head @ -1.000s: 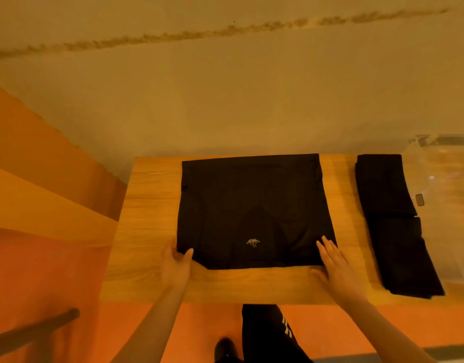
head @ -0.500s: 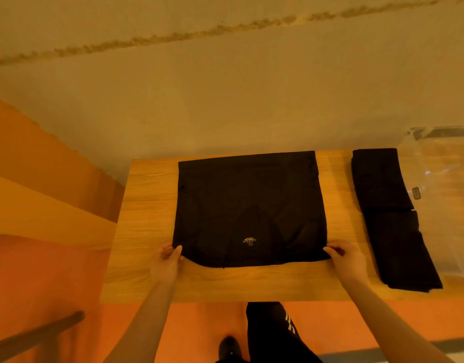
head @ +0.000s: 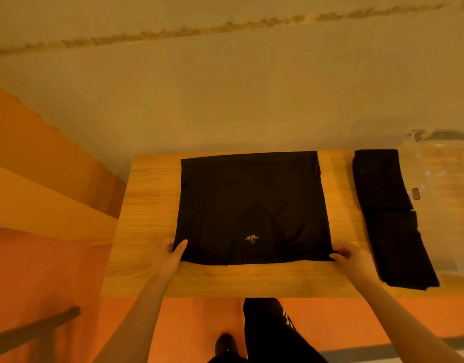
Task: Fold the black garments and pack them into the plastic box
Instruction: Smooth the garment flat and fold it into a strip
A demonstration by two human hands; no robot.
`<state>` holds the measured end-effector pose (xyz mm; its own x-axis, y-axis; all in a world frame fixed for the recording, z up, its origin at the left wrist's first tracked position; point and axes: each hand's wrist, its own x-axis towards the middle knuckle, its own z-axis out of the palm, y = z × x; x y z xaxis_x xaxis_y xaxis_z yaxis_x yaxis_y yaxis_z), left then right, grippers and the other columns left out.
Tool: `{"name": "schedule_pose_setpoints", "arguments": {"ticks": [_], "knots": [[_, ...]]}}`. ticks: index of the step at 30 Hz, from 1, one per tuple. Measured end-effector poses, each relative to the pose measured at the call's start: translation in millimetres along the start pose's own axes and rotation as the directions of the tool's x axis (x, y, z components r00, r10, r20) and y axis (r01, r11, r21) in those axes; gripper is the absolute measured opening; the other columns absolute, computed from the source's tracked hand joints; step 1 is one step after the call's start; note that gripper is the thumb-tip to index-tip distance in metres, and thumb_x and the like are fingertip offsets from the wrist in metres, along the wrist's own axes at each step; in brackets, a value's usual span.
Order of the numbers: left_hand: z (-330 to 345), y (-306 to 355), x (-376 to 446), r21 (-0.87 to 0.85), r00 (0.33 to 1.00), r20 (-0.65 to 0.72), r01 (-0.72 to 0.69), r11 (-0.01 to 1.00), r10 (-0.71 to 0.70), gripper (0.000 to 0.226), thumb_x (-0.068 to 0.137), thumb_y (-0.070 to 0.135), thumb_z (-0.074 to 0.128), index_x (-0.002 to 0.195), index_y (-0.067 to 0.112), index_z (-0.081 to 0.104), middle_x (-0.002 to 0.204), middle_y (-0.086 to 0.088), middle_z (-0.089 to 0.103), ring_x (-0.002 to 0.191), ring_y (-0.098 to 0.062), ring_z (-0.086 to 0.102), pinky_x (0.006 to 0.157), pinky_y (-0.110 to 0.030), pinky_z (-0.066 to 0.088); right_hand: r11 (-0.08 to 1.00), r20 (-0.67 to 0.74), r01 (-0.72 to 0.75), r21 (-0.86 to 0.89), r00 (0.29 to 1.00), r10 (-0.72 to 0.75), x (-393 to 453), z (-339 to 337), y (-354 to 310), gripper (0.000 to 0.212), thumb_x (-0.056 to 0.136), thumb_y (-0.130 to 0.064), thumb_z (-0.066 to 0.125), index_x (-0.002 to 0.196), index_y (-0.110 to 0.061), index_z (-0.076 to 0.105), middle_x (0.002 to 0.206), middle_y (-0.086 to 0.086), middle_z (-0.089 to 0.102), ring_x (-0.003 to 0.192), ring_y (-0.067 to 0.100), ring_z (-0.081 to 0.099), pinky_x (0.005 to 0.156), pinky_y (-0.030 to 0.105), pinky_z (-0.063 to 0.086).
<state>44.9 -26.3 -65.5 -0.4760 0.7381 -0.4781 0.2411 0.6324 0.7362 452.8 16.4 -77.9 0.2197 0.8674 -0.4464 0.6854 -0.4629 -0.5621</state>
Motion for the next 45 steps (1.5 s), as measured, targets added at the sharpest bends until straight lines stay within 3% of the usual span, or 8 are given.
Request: {"name": "schedule_pose_setpoints", "arguments": {"ticks": [6,13,18,27,34,39,42,45], "knots": [[1,-11,-15,0.623,0.94,-0.154,-0.146,0.768,0.304,0.032,0.084,0.02,0.065,0.11,0.004,0.057,0.107,-0.014,0.062,0.098,-0.029,0.058,0.076,-0.036,0.046,0.889,-0.027,0.202,-0.411,0.972,-0.233,-13,-3,-9,0.045,0.087,-0.004,0.057,0.13,-0.013,0.05,0.127,0.005,0.054,0.108,0.023,0.056,0.079,0.03,0.048],[60,-20,-39,0.719,0.706,0.51,-0.663,0.207,0.491,0.061,0.082,0.046,0.038,0.135,0.017,0.037,0.139,-0.005,0.048,0.13,-0.02,0.043,0.107,-0.04,0.032,0.569,0.356,0.571,-0.591,0.818,-0.452,-12,45,-29,0.07,0.085,-0.066,-0.001,0.141,-0.024,-0.009,0.151,-0.005,-0.013,0.138,0.01,-0.019,0.114,0.032,-0.004],[46,-59,-46,0.744,0.747,0.568,-0.646,0.174,0.345,0.067,0.09,0.056,0.023,0.142,0.013,0.026,0.146,-0.009,0.036,0.141,-0.024,0.014,0.112,-0.04,0.004,0.552,0.341,0.458,-0.696,0.888,-0.308,-19,27,22,0.066,0.095,-0.056,0.001,0.143,-0.015,0.021,0.146,0.007,0.036,0.143,0.012,-0.01,0.111,0.032,0.002],[32,-64,-47,0.784,0.802,0.511,-0.583,0.216,0.31,0.072,0.093,0.059,0.006,0.141,0.009,0.024,0.145,-0.009,0.036,0.144,-0.019,-0.006,0.113,-0.038,0.002,0.526,0.369,0.521,-0.673,0.852,-0.372,-34,31,15,0.07,0.092,-0.062,0.003,0.147,-0.02,0.013,0.149,0.0,0.027,0.143,0.011,-0.008,0.111,0.034,0.004],[31,-86,-62,0.748,0.721,0.486,-0.635,0.193,0.493,0.061,0.08,0.036,0.052,0.134,0.013,0.035,0.134,-0.006,0.053,0.144,-0.016,-0.008,0.113,-0.034,0.001,0.612,0.377,0.508,-0.606,0.861,-0.341,-59,36,34,0.067,0.091,-0.064,0.008,0.146,-0.026,0.015,0.146,-0.003,0.03,0.143,0.007,-0.006,0.111,0.031,0.004],[31,-94,-59,0.714,0.621,0.448,-0.681,0.161,0.644,0.055,0.071,0.001,0.039,0.12,0.014,0.059,0.116,-0.005,0.066,0.117,-0.021,0.055,0.099,-0.037,0.044,0.604,0.328,0.514,-0.608,0.856,-0.398,-69,37,46,0.059,0.097,-0.047,0.0,0.137,-0.022,0.035,0.138,0.001,0.045,0.143,0.015,0.012,0.112,0.028,0.006],[27,-89,-58,0.719,0.614,0.476,-0.684,0.123,0.63,0.054,0.069,0.0,0.031,0.103,0.013,0.071,0.106,-0.005,0.071,0.098,-0.02,0.067,0.077,-0.036,0.056,0.537,0.208,0.525,-0.661,0.815,-0.541,-71,46,52,0.029,0.097,-0.024,0.042,0.12,-0.013,0.057,0.122,0.008,0.062,0.122,0.025,0.05,0.112,0.031,0.02],[21,-90,-65,0.695,0.593,0.535,-0.714,0.086,0.602,0.044,0.065,0.0,0.045,0.095,0.016,0.074,0.099,-0.002,0.073,0.091,-0.016,0.069,0.071,-0.03,0.057,0.501,0.237,0.525,-0.688,0.815,-0.529,-76,48,58,0.066,0.042,0.005,0.086,0.104,-0.012,0.071,0.111,0.008,0.068,0.105,0.025,0.064,0.088,0.038,0.051]]}}
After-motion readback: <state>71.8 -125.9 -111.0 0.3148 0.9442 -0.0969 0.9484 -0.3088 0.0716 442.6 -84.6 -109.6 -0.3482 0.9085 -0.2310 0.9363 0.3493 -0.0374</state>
